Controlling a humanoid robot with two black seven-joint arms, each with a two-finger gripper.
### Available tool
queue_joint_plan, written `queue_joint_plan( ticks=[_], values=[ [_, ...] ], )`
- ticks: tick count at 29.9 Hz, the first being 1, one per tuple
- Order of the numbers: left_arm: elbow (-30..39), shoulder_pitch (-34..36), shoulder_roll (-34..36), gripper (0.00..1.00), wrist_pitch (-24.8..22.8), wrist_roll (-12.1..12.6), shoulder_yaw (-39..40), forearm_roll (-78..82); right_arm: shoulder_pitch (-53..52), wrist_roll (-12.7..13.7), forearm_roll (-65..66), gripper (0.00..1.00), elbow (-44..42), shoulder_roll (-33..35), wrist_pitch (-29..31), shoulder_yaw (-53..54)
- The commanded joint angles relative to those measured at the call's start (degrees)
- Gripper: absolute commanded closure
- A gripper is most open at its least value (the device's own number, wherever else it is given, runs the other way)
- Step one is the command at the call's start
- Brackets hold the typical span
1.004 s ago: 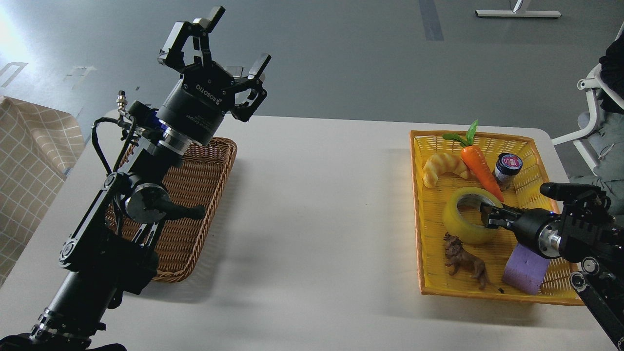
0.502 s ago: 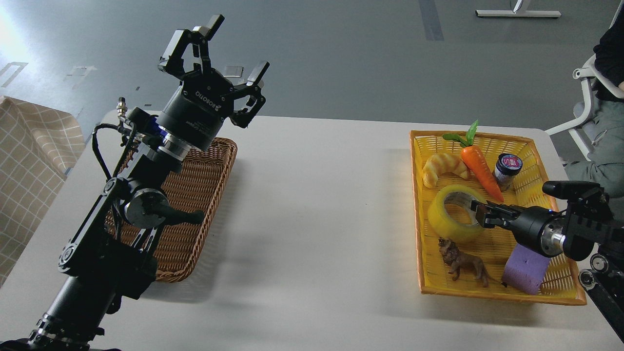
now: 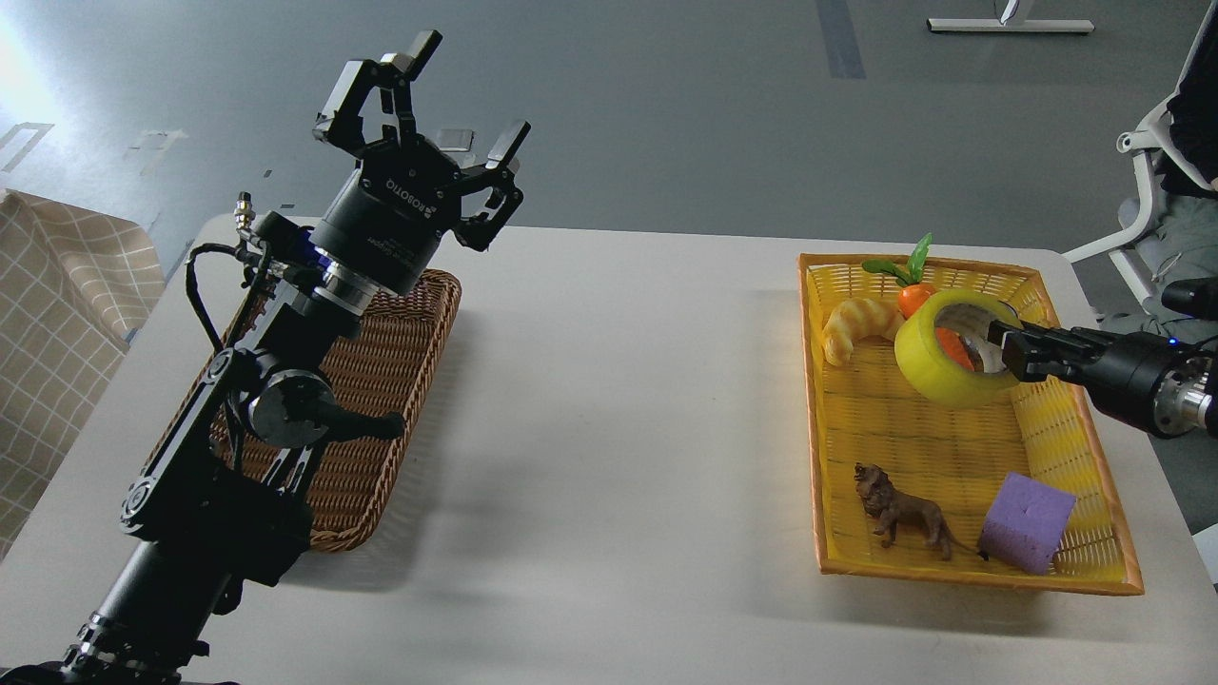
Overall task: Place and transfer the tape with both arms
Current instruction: 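Lift the tape roll with the right gripper toward the table center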
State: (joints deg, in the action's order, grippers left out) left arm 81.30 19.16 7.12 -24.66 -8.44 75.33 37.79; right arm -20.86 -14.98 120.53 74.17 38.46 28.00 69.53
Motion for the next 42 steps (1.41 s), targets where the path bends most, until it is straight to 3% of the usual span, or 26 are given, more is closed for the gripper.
queue_joint_plan(
  ticks=[1,6,12,21,42],
  values=[
    [0.0,0.0,0.0,0.02,0.1,0.0,-0.1,0.1,-7.0,0.4,-1.7,0.77,0.0,0.0,0.0,-0.4],
    [0.0,0.1,0.1,0.02,0.1,0.0,0.0,0.1,-13.1,0.6,-1.7,0.77,-0.3,-1.3,0.0,-1.8],
    [0.0,0.2,0.2,0.02,0.2,0.0,0.1,0.1,-20.2,2.0,-1.3,0.77,-0.4,-7.5,0.0,-13.1],
    [0.4,-0.4,0.5,0.02,0.2,-0.1,0.2,0.2,-25.3,4.3,-1.0,0.77,-3.1,-16.8,0.0,-21.7],
    [0.6,-0.6,1.3,0.02,0.3,-0.1,1.7,0.3,-24.7,7.5,4.5,0.77,-17.0,-35.7,0.0,-30.2]
  ],
)
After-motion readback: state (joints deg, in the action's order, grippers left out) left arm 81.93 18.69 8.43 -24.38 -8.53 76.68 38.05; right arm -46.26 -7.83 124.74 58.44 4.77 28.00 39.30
